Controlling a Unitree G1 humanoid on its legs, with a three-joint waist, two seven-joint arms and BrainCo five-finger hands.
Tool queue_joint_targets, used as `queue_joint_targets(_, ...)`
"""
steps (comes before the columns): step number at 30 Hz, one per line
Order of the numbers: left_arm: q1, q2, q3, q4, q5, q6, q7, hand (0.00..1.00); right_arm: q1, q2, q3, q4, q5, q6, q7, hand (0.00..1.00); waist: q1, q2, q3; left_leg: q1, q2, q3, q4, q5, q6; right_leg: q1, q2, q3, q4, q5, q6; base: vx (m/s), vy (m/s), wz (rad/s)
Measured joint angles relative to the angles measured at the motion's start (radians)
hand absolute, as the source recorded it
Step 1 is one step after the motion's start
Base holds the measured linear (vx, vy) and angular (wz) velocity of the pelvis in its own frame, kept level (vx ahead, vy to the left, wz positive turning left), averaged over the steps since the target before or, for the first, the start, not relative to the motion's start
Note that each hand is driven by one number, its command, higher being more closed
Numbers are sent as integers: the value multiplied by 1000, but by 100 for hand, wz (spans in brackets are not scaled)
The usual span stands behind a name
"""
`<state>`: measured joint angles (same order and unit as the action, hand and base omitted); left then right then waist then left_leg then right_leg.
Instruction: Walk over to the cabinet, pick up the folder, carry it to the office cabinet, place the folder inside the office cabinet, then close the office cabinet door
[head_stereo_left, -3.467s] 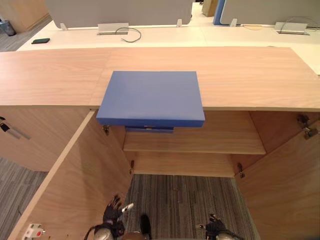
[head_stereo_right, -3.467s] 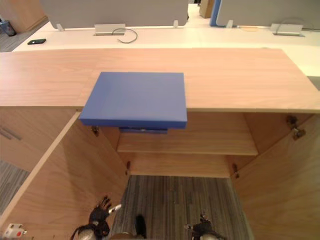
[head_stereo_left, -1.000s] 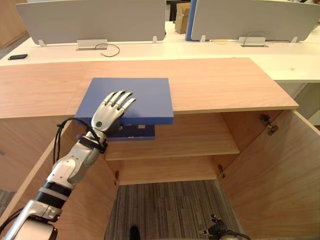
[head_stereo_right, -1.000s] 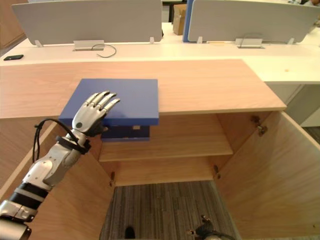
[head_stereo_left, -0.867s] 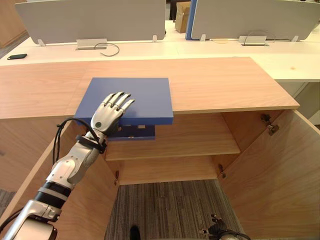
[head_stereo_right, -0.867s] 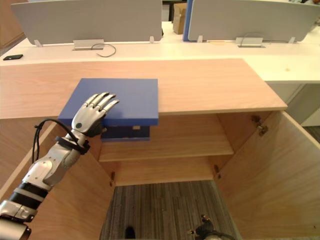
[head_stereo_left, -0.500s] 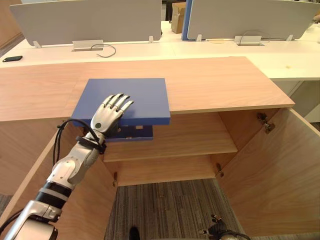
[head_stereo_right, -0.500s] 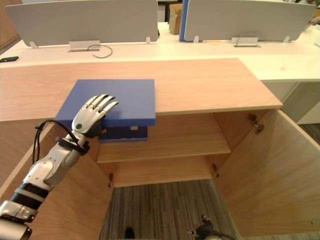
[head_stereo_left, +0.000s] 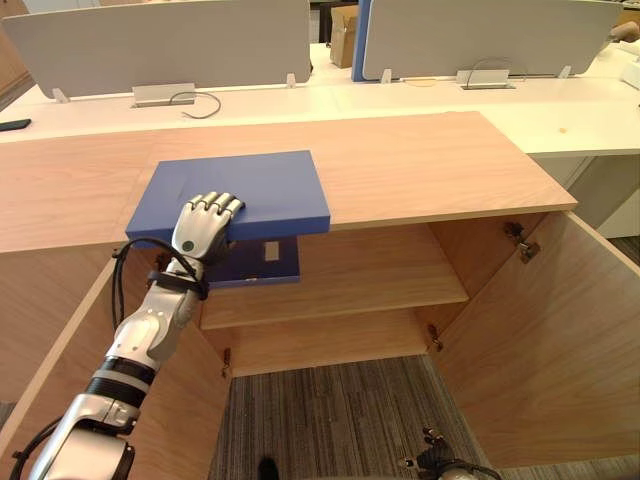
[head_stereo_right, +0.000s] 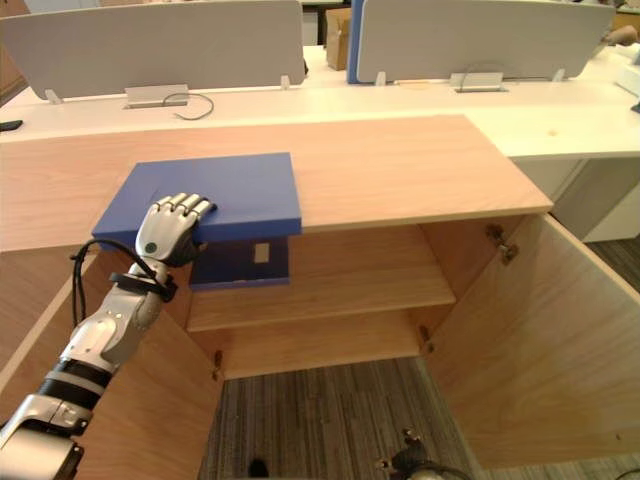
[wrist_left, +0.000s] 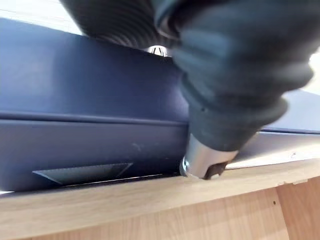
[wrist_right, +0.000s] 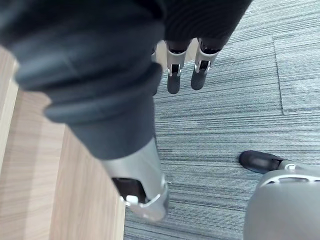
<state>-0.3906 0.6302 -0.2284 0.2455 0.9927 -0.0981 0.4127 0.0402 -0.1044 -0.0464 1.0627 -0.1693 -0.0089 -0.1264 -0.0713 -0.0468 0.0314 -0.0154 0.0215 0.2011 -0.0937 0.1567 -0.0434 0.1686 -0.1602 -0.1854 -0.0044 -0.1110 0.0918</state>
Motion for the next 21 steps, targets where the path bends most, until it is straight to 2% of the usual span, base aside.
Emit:
queue_joint_targets(8,-12,-29,6,31,17,15,23,100,0,0,3,1,0,-4,-3,0,-4,2,-1,2,0,0,0,-1,0,2,-1,0,1,0,1,0,0,0)
queue_joint_targets(9,15,-78,44,-22,13,33,23,100,1,1,7,2,0,-4,-8,0,-5,2,-1,2,-1,0,0,-1,0,2,-1,0,1,0,1,0,0,0)
queue_joint_targets(11,76,-118,64,-116,6,43,23,100,3,3,9,2,1,-4,-13,0,-4,3,0,1,-2,0,0,-2,0,2,-2,0,0,0,1,0,0,0)
queue_joint_targets(13,160,-166,62,-248,-33,28,30,100,4,4,9,4,2,-4,-15,0,2,4,1,1,-2,0,0,-3,0,2,-2,0,0,-1,2,0,0,0)
queue_joint_targets(16,268,-294,35,-445,-145,-27,43,100,2,11,11,12,2,-3,-23,0,16,9,-2,1,-1,-1,0,-3,0,2,-1,-1,1,-1,3,0,0,0)
queue_joint_targets(18,305,-346,24,-504,-202,-50,46,100,5,10,33,12,6,-3,-25,0,19,17,-8,0,0,-1,0,-2,0,0,-1,0,4,-1,3,0,0,0)
queue_joint_targets(21,360,-429,15,-584,-369,-91,44,100,4,10,48,10,44,-4,-35,0,22,34,-19,-7,4,0,0,3,1,-12,2,5,15,-1,3,0,0,0)
